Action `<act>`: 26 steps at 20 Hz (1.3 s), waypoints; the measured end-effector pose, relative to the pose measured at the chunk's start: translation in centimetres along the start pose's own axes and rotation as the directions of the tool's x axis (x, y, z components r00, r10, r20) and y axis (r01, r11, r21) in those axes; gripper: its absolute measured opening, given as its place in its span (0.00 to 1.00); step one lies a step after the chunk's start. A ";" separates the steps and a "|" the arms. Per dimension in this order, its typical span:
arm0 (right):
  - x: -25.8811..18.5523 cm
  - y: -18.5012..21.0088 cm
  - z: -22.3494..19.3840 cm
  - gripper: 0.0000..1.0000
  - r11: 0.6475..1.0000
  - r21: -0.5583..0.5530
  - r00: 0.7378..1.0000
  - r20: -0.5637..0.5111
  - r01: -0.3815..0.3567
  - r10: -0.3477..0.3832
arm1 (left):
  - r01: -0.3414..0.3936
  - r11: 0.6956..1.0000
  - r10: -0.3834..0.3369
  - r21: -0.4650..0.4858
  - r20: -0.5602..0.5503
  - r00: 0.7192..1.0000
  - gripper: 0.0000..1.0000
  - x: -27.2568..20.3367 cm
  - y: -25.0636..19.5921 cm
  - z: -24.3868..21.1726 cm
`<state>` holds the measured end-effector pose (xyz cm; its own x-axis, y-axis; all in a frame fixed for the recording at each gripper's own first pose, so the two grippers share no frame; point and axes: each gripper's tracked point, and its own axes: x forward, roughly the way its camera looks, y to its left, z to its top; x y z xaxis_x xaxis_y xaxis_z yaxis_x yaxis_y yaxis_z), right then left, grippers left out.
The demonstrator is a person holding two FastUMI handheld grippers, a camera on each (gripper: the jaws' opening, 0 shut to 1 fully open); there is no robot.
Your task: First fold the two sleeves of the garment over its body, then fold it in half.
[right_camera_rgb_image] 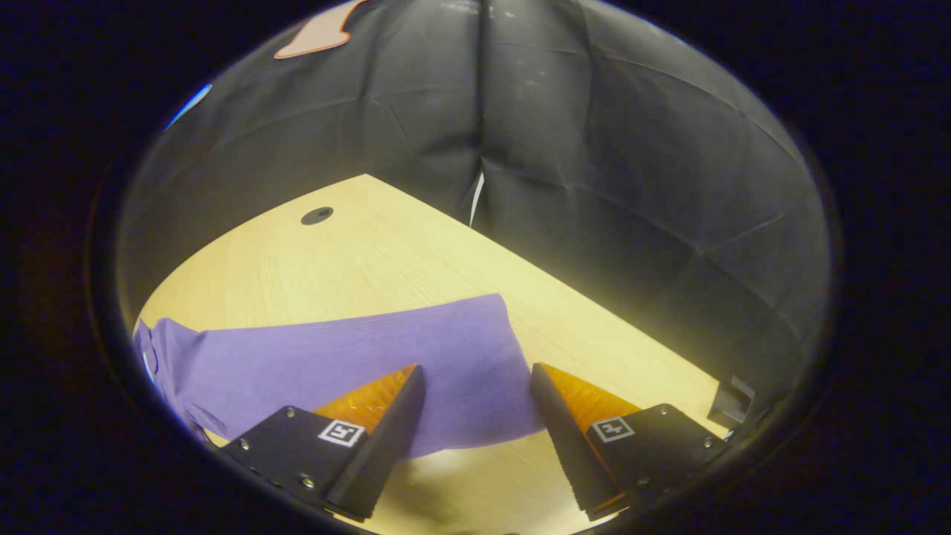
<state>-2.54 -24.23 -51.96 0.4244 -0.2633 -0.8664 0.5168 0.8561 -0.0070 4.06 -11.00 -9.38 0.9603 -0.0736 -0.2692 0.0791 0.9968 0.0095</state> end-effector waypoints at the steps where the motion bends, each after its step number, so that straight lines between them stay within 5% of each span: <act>1: -0.1 0.2 0.0 0.92 1.000 0.004 1.000 -0.010 -0.005 0.005 | 0.003 1.000 -0.003 -0.004 -0.004 1.000 0.94 0.1 -0.1 -0.1; 5: 0.3 1.4 -0.1 0.75 0.999 -0.019 0.999 0.005 -0.034 0.034 | 0.007 1.000 -0.007 -0.018 -0.016 1.000 0.94 0.1 -0.3 -0.6; 7: 0.5 2.4 0.0 0.45 0.999 -0.042 0.999 0.016 -0.030 0.031 | 0.003 1.000 -0.004 -0.015 -0.018 1.000 0.94 -0.1 -0.2 -0.8; 9: 0.2 2.0 -0.3 0.27 0.997 -0.070 1.000 0.013 0.012 -0.011 | -0.002 1.000 0.002 -0.012 -0.020 1.000 0.94 -0.2 0.1 -0.9; 10: 0.1 2.1 -0.3 0.27 0.997 -0.076 1.000 0.009 0.012 -0.012 | -0.004 1.000 0.004 -0.011 -0.019 1.000 0.94 -0.4 0.3 -0.7; 12: -0.1 2.4 -0.3 0.05 0.996 -0.082 1.000 -0.011 0.020 -0.021 | -0.012 1.000 0.012 -0.010 -0.017 1.000 0.95 -0.6 0.8 -0.7; 19: -1.8 3.8 1.9 0.04 0.994 -0.096 0.998 -0.026 -0.053 0.050 | -0.022 0.999 0.022 -0.030 -0.017 1.000 0.95 -1.2 1.6 -1.2; 26: -10.2 6.8 7.7 0.04 0.968 -0.148 0.977 0.044 -0.202 0.211 | -0.046 0.997 0.046 -0.061 -0.008 0.999 0.94 -2.9 3.7 -1.6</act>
<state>2.40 -19.13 -39.35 0.5561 -0.0963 -0.8256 0.3048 0.9477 0.0947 1.12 -6.99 -10.13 0.9608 -0.0277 -0.2758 0.0182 0.9991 -0.0370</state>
